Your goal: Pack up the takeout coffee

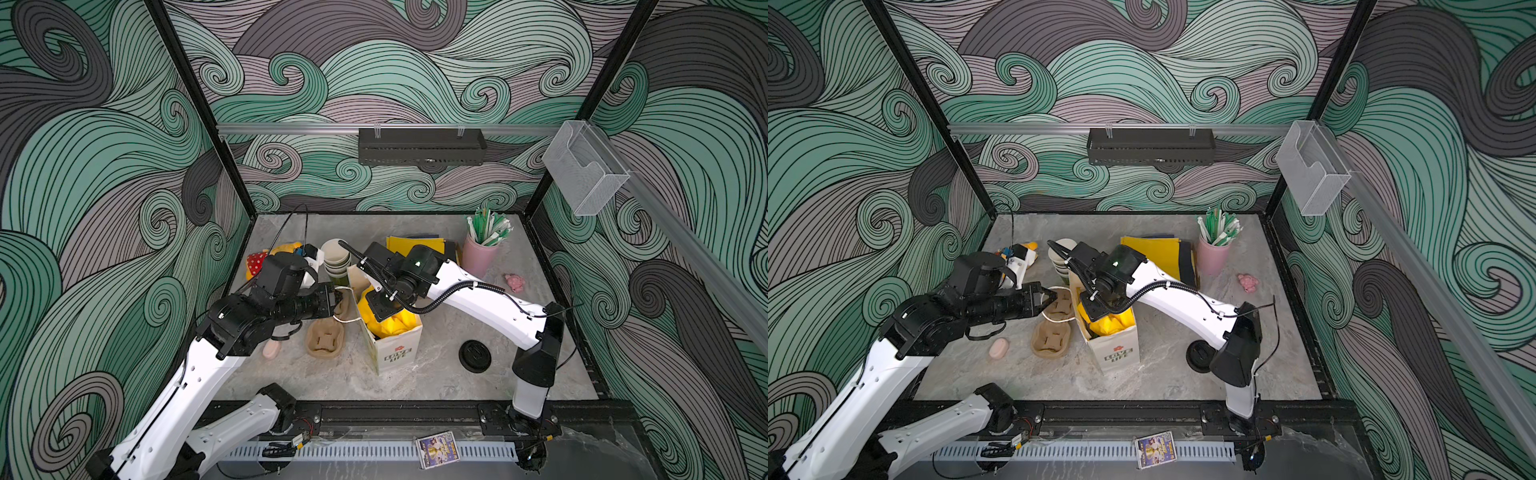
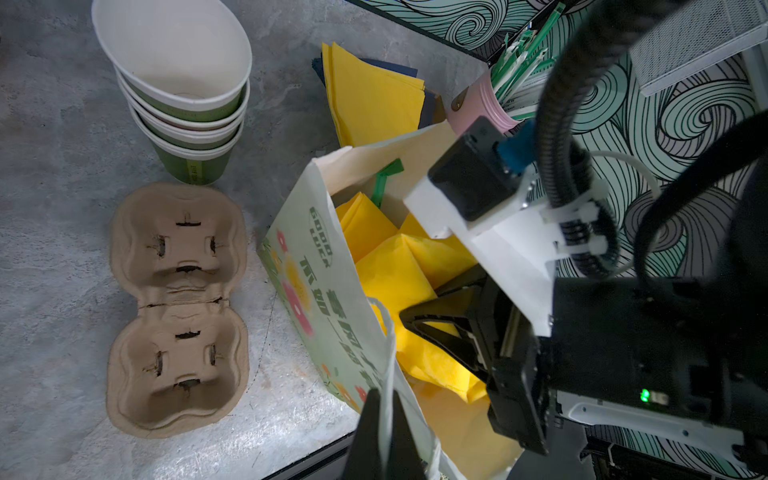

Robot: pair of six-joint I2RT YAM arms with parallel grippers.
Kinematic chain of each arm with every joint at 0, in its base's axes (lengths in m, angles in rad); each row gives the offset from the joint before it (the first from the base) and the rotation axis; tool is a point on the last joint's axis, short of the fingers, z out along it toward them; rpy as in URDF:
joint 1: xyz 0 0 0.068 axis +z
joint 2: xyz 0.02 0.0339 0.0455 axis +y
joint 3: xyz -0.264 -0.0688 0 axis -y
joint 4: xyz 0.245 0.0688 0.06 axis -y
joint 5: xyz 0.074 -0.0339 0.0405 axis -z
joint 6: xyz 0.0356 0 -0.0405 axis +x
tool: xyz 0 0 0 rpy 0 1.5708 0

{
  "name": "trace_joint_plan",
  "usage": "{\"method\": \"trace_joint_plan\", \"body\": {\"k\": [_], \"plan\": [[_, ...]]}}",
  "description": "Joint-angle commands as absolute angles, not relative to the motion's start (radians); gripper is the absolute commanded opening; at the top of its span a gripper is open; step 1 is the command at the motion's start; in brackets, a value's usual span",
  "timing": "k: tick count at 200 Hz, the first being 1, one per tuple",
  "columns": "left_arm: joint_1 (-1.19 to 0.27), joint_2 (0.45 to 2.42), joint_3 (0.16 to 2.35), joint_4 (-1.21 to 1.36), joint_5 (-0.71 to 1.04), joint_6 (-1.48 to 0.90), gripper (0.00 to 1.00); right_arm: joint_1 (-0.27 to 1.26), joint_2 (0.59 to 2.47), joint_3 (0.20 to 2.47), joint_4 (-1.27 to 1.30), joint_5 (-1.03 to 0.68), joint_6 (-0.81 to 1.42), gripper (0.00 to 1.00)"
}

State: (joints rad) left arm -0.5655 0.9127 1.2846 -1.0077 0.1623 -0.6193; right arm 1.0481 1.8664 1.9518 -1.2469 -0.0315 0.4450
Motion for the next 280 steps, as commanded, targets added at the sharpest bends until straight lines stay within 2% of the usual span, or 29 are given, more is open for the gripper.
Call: {"method": "trace_joint_plan", "body": {"k": [1, 5, 24, 47, 70, 105, 168, 194, 214, 237, 260, 267, 274, 280], "plan": [[-0.559, 0.906, 1.286, -0.982, 0.174, -0.6, 0.0, 1.056, 1.878, 2.003, -1.285, -0.04, 0.43, 0.13], [-0.559, 0.904, 1.286, -0.982, 0.175, -0.599, 0.0, 1.057, 1.878, 2.018, -1.293, -0.037, 0.429, 0.16], [-0.557, 0.903, 1.287, -0.977, 0.175, -0.595, 0.0, 1.058, 1.871, 2.132, -1.35, -0.011, 0.421, 0.41], [-0.557, 0.904, 1.286, -0.974, 0.176, -0.592, 0.0, 1.062, 1.857, 2.263, -1.42, 0.025, 0.414, 0.51], [-0.558, 0.902, 1.288, -0.97, 0.179, -0.591, 0.0, 1.062, 1.839, 2.312, -1.452, 0.113, 0.414, 0.51], [-0.558, 0.903, 1.285, -0.965, 0.186, -0.592, 0.03, 1.062, 1.878, 2.299, -1.453, 0.247, 0.416, 0.43], [-0.557, 0.907, 1.293, -0.953, 0.187, -0.589, 0.05, 1.069, 1.964, 2.194, -1.454, 0.214, 0.412, 0.35], [-0.557, 0.904, 1.297, -0.946, 0.186, -0.591, 0.08, 1.072, 1.979, 2.224, -1.451, 0.178, 0.404, 0.36], [-0.557, 0.898, 1.309, -0.937, 0.16, -0.596, 0.24, 1.071, 1.959, 2.304, -1.456, 0.186, 0.392, 0.48], [-0.557, 0.893, 1.358, -0.926, 0.129, -0.585, 0.48, 1.071, 1.909, 2.434, -1.471, 0.205, 0.359, 0.6], [-0.557, 0.897, 1.447, -0.934, 0.057, -0.561, 0.7, 1.071, 1.805, 2.477, -1.471, 0.245, 0.295, 0.65], [-0.557, 0.896, 1.48, -0.942, 0.014, -0.553, 0.84, 1.07, 1.763, 2.469, -1.47, 0.287, 0.281, 0.67], [-0.557, 0.895, 1.513, -0.95, -0.051, -0.548, 0.91, 1.066, 1.721, 2.451, -1.47, 0.348, 0.273, 0.68], [-0.557, 0.894, 1.534, -0.96, -0.118, -0.55, 0.93, 1.056, 1.671, 2.421, -1.468, 0.403, 0.274, 0.7]]}}
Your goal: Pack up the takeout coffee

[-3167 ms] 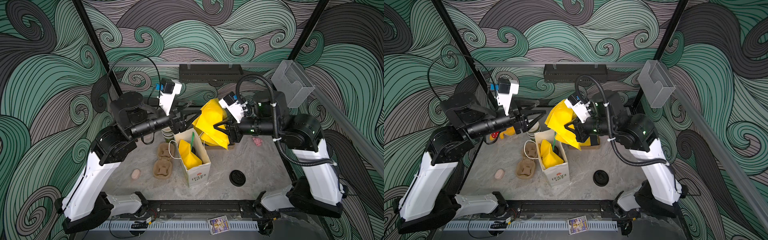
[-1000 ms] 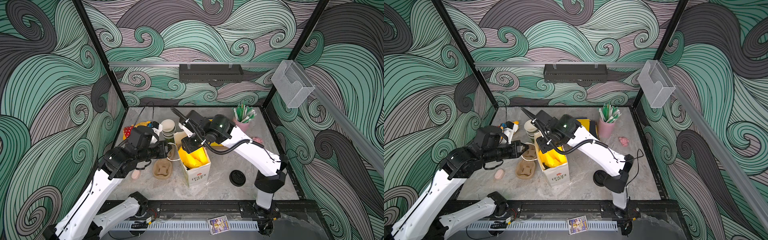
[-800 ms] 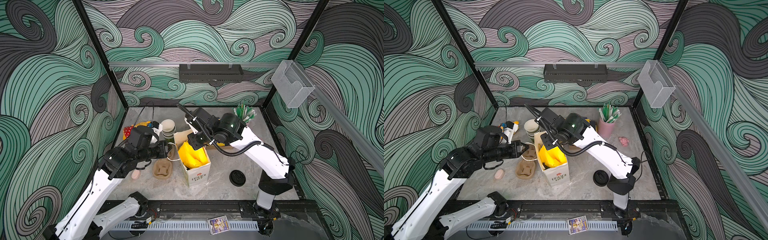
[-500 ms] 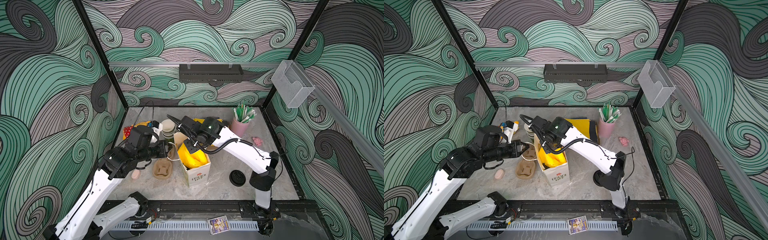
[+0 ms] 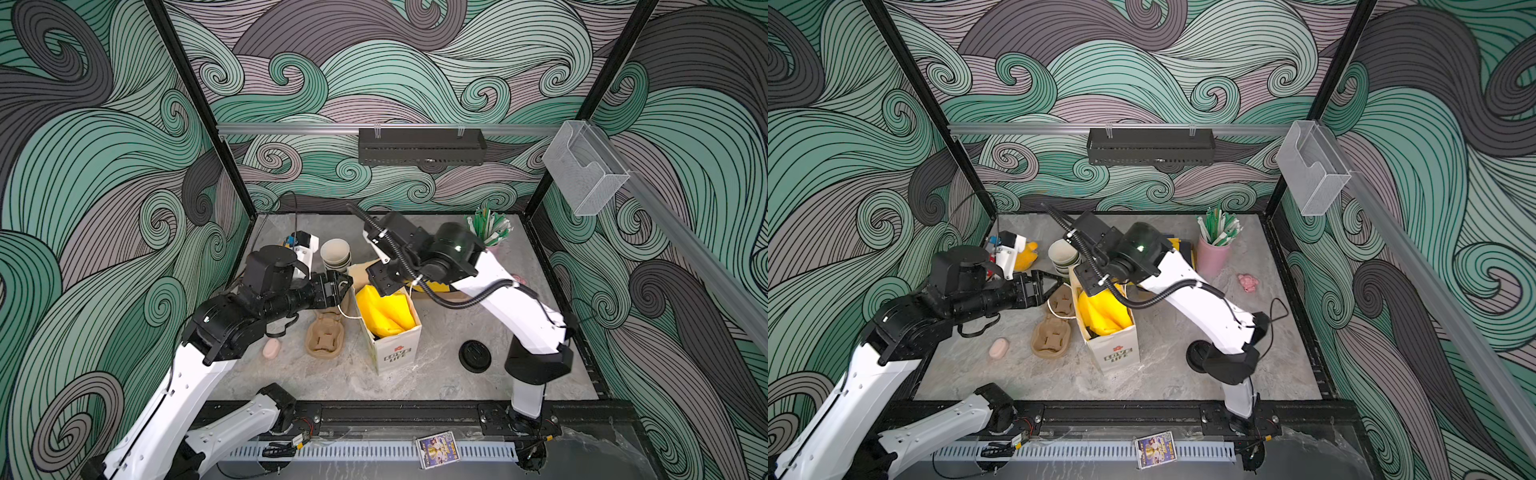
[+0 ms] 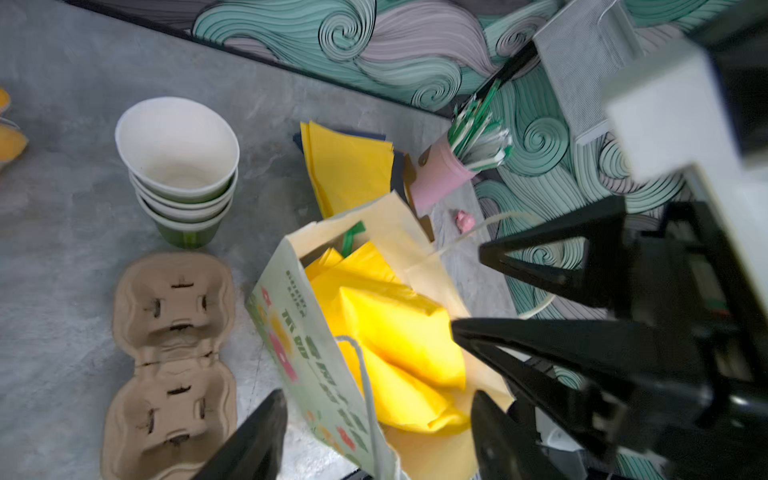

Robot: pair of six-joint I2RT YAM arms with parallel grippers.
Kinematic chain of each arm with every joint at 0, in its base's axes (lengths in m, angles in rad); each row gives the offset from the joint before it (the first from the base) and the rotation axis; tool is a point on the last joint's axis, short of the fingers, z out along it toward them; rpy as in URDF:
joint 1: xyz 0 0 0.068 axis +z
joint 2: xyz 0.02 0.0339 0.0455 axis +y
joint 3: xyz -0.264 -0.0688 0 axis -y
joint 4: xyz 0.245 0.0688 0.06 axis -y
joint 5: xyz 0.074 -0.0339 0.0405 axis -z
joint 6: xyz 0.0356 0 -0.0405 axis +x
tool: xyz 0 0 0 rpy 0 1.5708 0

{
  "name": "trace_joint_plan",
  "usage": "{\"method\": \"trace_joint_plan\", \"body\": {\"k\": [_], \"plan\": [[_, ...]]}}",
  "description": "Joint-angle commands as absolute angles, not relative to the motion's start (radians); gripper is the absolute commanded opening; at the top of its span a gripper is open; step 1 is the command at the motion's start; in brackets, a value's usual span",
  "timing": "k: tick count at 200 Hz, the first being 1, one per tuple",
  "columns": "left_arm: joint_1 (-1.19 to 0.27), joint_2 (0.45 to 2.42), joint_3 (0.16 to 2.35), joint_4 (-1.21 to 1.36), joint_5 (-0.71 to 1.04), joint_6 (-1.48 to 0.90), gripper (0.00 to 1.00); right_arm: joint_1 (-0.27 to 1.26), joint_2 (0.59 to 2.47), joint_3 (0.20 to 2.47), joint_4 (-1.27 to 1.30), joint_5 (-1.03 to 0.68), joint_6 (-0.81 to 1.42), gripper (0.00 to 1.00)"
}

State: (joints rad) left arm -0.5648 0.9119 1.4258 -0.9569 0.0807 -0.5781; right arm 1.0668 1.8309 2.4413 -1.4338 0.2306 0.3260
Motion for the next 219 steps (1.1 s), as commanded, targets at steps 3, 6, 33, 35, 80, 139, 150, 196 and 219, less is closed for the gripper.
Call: {"method": "trace_joint_plan", "body": {"k": [3, 6, 33, 35, 80, 139, 150, 196, 219], "plan": [[-0.557, 0.891, 1.546, -0.972, -0.161, -0.554, 0.94, 1.05, 1.646, 2.395, -1.465, 0.44, 0.278, 0.72], [-0.556, 0.891, 1.555, -0.981, -0.204, -0.56, 0.94, 1.042, 1.62, 2.373, -1.461, 0.474, 0.285, 0.74], [-0.552, 0.879, 1.532, -1.055, -0.591, -0.615, 0.96, 0.85, 1.327, 1.934, -1.341, 0.689, 0.422, 0.84], [-0.551, 0.876, 1.522, -1.052, -0.611, -0.614, 0.96, 0.832, 1.3, 1.881, -1.316, 0.695, 0.433, 0.84], [-0.415, 0.835, 1.113, -0.659, -0.829, -0.45, 0.97, 0.362, 0.826, 0.902, -0.626, 0.721, 0.353, 0.84], [-0.051, 1.002, 0.688, -0.153, -0.559, -0.231, 0.98, 0.062, 1.109, 0.465, 0.187, 0.286, 0.124, 0.87], [-0.014, 1.04, 0.638, -0.06, -0.508, -0.209, 0.98, 0.059, 1.208, 0.421, 0.384, 0.25, 0.08, 0.87], [0.066, 1.128, 0.483, 0.224, -0.331, -0.148, 0.97, 0.008, 1.572, 0.373, 0.958, 0.049, -0.009, 0.9], [0.072, 1.209, 0.451, 0.376, -0.268, -0.123, 0.97, 0.007, 1.569, 0.368, 0.961, 0.067, -0.004, 0.99]]}}
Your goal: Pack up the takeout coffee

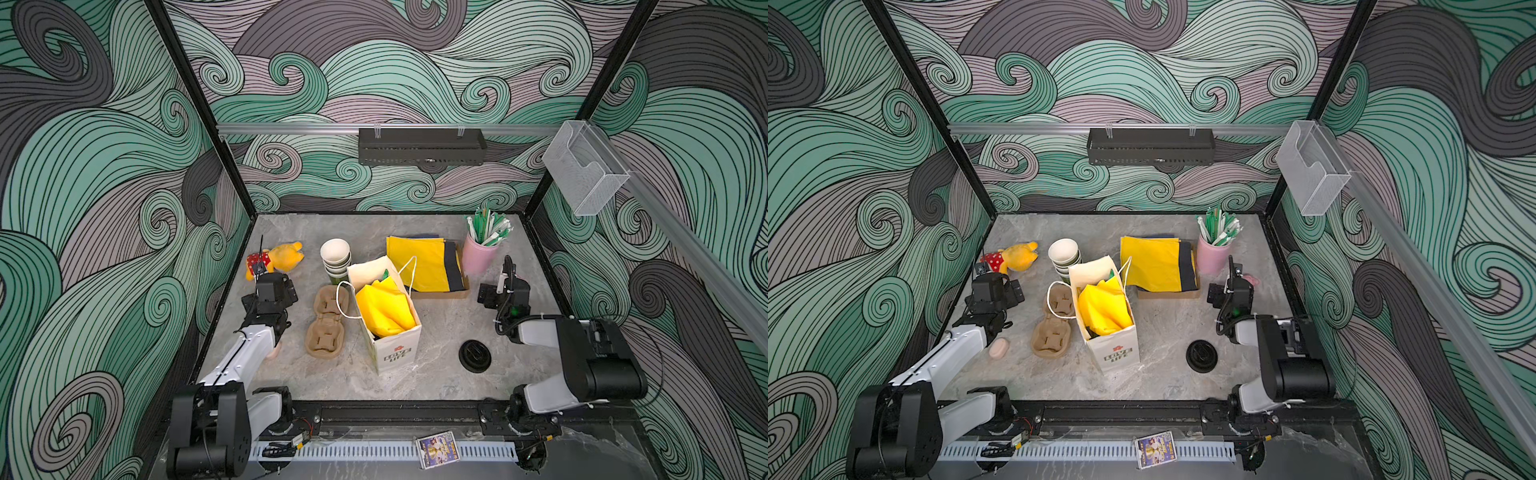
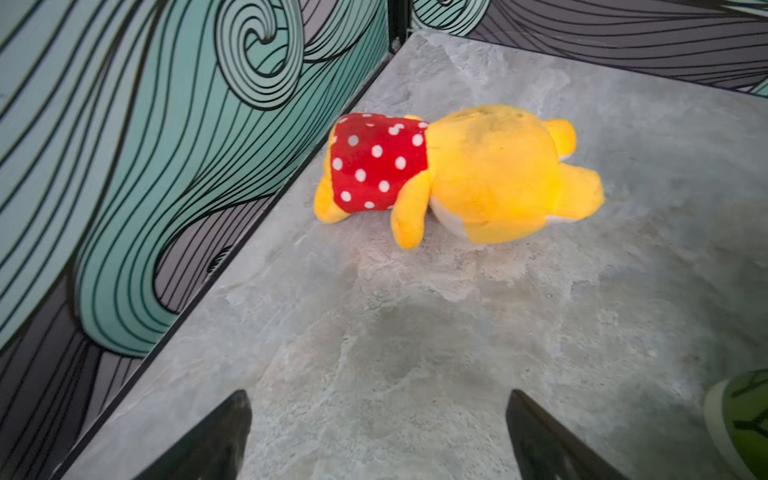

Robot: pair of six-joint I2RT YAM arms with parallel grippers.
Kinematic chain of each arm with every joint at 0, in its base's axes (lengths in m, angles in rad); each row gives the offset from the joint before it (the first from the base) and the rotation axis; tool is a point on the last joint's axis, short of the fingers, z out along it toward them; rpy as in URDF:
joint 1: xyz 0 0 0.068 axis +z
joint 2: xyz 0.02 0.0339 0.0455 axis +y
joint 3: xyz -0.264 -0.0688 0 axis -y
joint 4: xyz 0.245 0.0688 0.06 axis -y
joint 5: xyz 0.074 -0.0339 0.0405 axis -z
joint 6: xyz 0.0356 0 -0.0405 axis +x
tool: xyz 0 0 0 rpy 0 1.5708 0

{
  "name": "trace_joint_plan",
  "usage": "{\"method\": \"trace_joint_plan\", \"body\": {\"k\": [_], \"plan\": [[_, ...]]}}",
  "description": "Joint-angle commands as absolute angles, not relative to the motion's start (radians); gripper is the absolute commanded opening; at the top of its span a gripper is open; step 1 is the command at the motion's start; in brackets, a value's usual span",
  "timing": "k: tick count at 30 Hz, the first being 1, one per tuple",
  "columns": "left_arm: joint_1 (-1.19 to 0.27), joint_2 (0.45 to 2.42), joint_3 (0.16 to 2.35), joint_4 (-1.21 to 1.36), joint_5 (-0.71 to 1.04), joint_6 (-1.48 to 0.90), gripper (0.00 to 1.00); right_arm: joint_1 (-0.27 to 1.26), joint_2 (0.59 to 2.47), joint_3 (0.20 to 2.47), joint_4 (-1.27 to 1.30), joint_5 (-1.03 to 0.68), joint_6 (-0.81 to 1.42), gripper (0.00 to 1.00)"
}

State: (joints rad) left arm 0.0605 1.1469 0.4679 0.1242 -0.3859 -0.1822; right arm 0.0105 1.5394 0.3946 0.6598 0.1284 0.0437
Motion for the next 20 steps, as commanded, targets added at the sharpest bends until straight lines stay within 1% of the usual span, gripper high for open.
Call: {"method": "trace_joint_plan", "body": {"k": [1, 3, 4, 7, 8, 10, 11, 13, 15, 17, 18, 20], "plan": [[0.072, 1.214, 0.45, 0.383, -0.266, -0.121, 0.97, 0.007, 1.573, 0.366, 0.979, 0.069, -0.004, 0.99], [0.074, 1.277, 0.445, 0.471, -0.232, -0.118, 0.97, 0.008, 1.502, 0.383, 0.841, 0.134, 0.022, 0.99], [0.074, 1.305, 0.446, 0.499, -0.221, -0.115, 0.97, 0.008, 1.501, 0.401, 0.818, 0.148, 0.029, 0.99], [0.072, 1.408, 0.455, 0.597, -0.19, -0.117, 0.97, 0.03, 1.522, 0.415, 0.808, 0.095, -0.023, 0.99], [0.071, 1.469, 0.46, 0.632, -0.178, -0.112, 0.97, 0.036, 1.526, 0.415, 0.814, 0.099, -0.026, 0.99], [0.067, 1.546, 0.462, 0.717, -0.112, -0.041, 0.98, 0.025, 1.532, 0.429, 0.792, 0.066, -0.024, 0.99], [0.063, 1.541, 0.448, 0.741, -0.112, -0.036, 0.99, 0.017, 1.542, 0.437, 0.792, 0.049, -0.017, 0.99], [0.063, 1.526, 0.485, 0.631, -0.132, -0.074, 0.99, 0.016, 1.549, 0.457, 0.752, 0.05, -0.021, 0.99], [0.061, 1.538, 0.465, 0.696, -0.122, -0.052, 0.99, 0.013, 1.56, 0.453, 0.776, 0.049, -0.018, 0.99], [0.059, 1.521, 0.471, 0.655, -0.134, -0.066, 0.99, 0.014, 1.534, 0.432, 0.788, 0.046, -0.021, 0.99], [0.054, 1.524, 0.46, 0.689, -0.135, -0.056, 0.98, 0.016, 1.534, 0.417, 0.819, 0.046, -0.024, 0.99], [0.049, 1.518, 0.463, 0.672, -0.145, -0.059, 0.99, 0.018, 1.528, 0.419, 0.805, 0.049, -0.025, 0.99]]}}
